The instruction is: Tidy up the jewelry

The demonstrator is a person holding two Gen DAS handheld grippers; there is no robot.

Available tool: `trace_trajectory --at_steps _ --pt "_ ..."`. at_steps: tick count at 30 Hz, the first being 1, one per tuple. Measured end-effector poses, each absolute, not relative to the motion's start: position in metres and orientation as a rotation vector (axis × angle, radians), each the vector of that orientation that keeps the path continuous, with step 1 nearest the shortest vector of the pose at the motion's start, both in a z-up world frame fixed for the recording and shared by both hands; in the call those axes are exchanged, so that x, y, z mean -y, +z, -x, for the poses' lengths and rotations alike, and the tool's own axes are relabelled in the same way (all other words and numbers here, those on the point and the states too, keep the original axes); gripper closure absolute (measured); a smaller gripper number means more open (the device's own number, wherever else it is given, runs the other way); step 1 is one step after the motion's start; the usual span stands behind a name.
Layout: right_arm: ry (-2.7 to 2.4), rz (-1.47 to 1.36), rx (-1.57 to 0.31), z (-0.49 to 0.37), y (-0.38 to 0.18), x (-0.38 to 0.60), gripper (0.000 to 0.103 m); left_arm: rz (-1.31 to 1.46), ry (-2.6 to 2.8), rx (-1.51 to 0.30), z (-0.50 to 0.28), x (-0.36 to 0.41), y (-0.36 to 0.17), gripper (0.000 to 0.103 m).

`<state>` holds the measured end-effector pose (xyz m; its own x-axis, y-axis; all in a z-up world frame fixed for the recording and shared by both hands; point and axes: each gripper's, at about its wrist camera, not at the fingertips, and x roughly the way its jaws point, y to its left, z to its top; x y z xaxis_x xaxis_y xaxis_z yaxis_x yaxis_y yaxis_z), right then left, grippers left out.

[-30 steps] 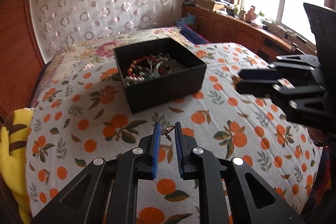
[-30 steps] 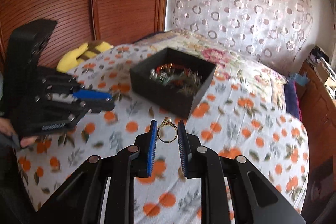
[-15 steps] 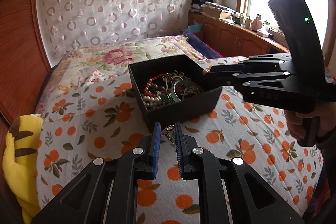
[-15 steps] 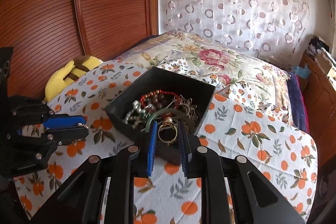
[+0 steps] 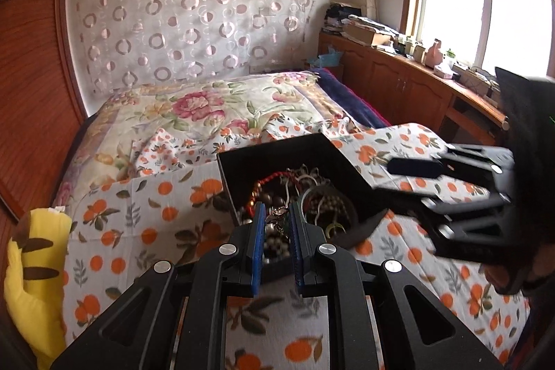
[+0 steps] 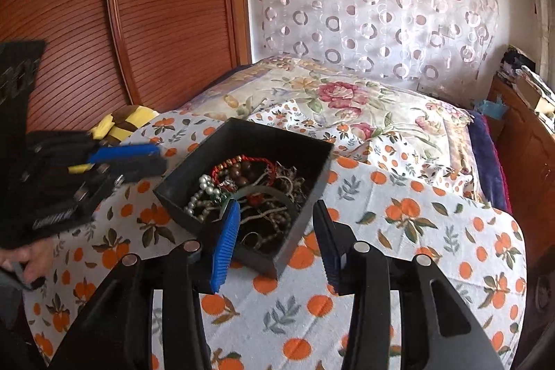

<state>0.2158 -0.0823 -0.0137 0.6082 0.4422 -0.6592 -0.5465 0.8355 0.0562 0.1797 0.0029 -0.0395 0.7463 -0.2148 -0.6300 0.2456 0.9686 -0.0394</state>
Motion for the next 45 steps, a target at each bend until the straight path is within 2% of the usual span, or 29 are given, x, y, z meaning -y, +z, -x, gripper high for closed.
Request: trace_trajectory --at_steps 5,7,9,11,13,14,15,16,18,19,23,31,45 --pt "0.568 0.126 -0.702 -0.204 -0.011 0.095 0.057 -0.037 -0.232 -0.682 -0.19 0.0 -0.039 0.09" --pt "0.565 0.118 -0.693 -0.199 -0.009 0.098 0.057 -0.036 -0.227 -0.679 -0.189 0.001 -0.039 0.085" --pt "0.564 0.113 -0.685 -0.195 -0.008 0.101 0.057 -0.039 -0.218 -0.674 -0.185 0.002 -0.038 0.07" --pt "0.557 0.104 -0.67 -0.187 -0.005 0.105 0.057 -0.045 -0.212 -0.67 -0.182 0.003 -0.037 0.064" --pt "0.549 0.096 -0.657 -0.181 -0.003 0.109 0.057 -0.051 -0.2 -0.67 -0.175 0.004 -0.037 0.049" --pt "0.544 0.09 -0.649 -0.178 -0.001 0.111 0.057 -0.048 -0.194 -0.668 -0.172 0.003 -0.037 0.038" --pt "0.537 0.082 -0.642 -0.175 0.0 0.113 0.057 -0.043 -0.187 -0.663 -0.168 0.002 -0.037 0.033" --pt "0.531 0.074 -0.634 -0.17 0.002 0.115 0.055 -0.036 -0.183 -0.658 -0.162 0.001 -0.036 0.031" --pt "0.52 0.058 -0.615 -0.161 0.005 0.119 0.045 -0.022 -0.176 -0.647 -0.149 -0.001 -0.034 0.022" --pt "0.513 0.049 -0.608 -0.156 0.007 0.121 0.043 -0.018 -0.168 -0.644 -0.144 -0.002 -0.033 0.017" --pt "0.488 0.028 -0.576 -0.136 0.013 0.126 0.032 -0.017 -0.138 -0.625 -0.122 -0.002 -0.026 0.008" --pt "0.426 -0.012 -0.511 -0.1 0.023 0.136 0.003 -0.041 -0.027 -0.602 -0.085 -0.006 -0.021 0.008" --pt "0.315 -0.025 -0.512 -0.084 0.016 0.144 0.003 -0.016 0.044 -0.604 -0.065 -0.019 -0.027 0.008"
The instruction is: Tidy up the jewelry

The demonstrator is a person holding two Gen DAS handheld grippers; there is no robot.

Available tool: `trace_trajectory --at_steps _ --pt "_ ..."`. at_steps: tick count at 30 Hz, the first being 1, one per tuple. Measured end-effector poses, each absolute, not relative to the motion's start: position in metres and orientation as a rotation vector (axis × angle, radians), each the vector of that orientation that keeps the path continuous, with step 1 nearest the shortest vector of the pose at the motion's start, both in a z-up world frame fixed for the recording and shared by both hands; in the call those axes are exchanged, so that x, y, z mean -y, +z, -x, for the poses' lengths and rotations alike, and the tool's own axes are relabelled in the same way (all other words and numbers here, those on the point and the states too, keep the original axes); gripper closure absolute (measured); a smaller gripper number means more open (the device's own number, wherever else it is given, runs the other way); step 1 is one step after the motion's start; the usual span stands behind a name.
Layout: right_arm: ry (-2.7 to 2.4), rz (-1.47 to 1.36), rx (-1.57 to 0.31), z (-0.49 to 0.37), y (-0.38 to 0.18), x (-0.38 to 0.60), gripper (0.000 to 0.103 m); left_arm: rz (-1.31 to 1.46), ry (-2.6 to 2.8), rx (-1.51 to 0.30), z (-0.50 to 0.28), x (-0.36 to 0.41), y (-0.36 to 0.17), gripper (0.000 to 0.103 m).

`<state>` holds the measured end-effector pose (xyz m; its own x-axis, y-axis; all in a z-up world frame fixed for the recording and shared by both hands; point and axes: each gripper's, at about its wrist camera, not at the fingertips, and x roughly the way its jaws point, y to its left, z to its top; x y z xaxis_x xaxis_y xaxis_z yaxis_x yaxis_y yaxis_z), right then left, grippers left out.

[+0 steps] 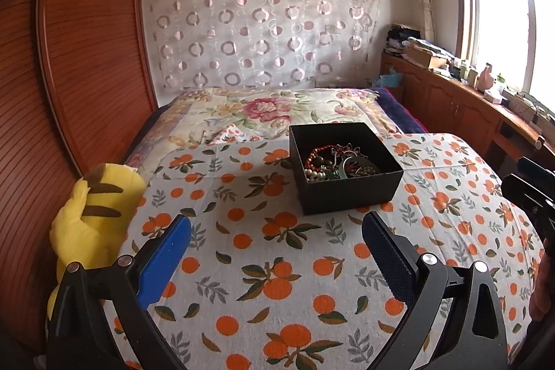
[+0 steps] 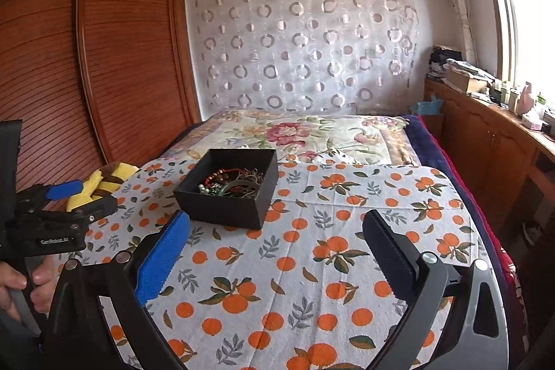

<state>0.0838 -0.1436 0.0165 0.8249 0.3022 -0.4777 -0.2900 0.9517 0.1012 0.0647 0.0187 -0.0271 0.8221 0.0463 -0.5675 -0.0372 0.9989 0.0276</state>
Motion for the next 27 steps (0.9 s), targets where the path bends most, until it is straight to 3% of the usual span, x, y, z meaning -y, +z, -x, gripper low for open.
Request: trace_trajectory --at_steps 27 --pt "0.281 -0.028 -0.501 -0.084 0.013 0.146 0.003 -0.036 0.021 -0.553 -0.05 -0.005 -0.015 0.008"
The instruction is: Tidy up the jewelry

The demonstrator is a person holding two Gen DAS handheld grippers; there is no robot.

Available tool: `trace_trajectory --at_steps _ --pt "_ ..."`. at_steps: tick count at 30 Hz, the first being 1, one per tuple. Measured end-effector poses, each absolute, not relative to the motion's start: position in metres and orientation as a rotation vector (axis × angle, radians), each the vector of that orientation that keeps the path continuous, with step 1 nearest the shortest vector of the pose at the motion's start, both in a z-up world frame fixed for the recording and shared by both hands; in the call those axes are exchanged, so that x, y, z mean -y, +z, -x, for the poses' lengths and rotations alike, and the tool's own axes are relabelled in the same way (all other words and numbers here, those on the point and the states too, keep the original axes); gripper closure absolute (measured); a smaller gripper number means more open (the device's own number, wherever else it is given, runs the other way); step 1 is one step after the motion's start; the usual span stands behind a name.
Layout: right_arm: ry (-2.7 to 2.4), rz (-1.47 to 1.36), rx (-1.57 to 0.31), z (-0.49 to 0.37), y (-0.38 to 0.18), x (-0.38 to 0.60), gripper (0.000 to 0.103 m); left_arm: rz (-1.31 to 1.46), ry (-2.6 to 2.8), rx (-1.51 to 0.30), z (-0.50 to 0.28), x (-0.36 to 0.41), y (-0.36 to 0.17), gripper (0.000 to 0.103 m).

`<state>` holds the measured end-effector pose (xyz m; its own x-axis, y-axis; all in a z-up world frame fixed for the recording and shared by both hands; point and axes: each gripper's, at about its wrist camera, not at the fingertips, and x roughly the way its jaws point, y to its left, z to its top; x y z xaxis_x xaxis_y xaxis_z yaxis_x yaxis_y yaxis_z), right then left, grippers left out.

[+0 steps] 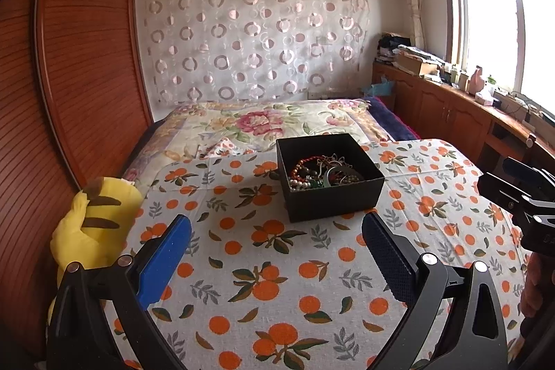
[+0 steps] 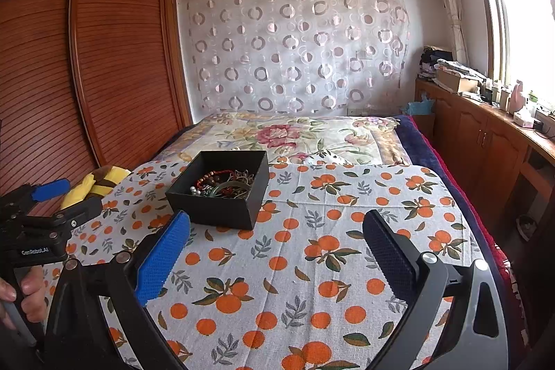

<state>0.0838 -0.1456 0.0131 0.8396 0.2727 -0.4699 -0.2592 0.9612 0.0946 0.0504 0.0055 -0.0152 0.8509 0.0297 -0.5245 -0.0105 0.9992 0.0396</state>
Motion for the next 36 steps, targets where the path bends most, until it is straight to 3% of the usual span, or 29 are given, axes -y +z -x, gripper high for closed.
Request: trace_trajectory --at_steps 36 --pt "0.281 -0.029 -0.499 -0.083 0.013 0.146 0.003 -0.033 0.006 -0.532 -0.045 0.0 -0.006 0.008"
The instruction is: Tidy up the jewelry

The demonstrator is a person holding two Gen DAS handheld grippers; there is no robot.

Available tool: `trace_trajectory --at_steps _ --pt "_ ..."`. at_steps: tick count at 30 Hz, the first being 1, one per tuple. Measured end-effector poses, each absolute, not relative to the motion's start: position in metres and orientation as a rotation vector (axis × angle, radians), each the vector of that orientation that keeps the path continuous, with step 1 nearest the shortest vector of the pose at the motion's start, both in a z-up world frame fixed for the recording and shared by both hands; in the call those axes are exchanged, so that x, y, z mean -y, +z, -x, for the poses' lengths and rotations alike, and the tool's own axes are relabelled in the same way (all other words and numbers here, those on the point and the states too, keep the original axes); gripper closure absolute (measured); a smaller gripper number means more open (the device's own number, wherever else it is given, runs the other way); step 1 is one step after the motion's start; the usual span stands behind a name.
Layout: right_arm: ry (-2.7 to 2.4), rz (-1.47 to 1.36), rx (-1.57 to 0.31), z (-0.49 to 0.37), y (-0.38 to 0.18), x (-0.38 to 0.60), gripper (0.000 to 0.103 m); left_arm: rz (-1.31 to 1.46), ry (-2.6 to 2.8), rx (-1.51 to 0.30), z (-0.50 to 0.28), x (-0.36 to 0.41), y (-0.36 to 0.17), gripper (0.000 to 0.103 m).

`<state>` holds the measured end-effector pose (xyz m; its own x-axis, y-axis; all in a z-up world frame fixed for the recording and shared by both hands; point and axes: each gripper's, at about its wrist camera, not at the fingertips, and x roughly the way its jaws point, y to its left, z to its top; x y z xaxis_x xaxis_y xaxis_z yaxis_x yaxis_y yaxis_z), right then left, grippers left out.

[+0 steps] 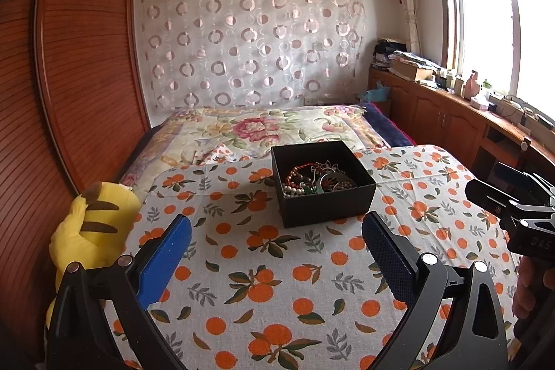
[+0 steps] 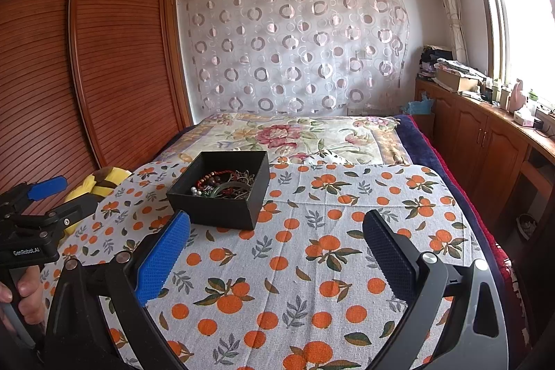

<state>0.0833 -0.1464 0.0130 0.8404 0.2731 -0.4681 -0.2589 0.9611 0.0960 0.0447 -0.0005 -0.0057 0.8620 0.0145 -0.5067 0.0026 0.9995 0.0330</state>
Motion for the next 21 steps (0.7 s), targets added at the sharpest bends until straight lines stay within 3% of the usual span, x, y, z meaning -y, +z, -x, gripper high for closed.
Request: trace_trajectory --at_steps 21 --pt "0.281 -0.03 -0.498 -0.0826 0.0136 0.1467 0.003 -0.033 0.008 -0.527 -0.0441 0.0009 -0.0054 0.008"
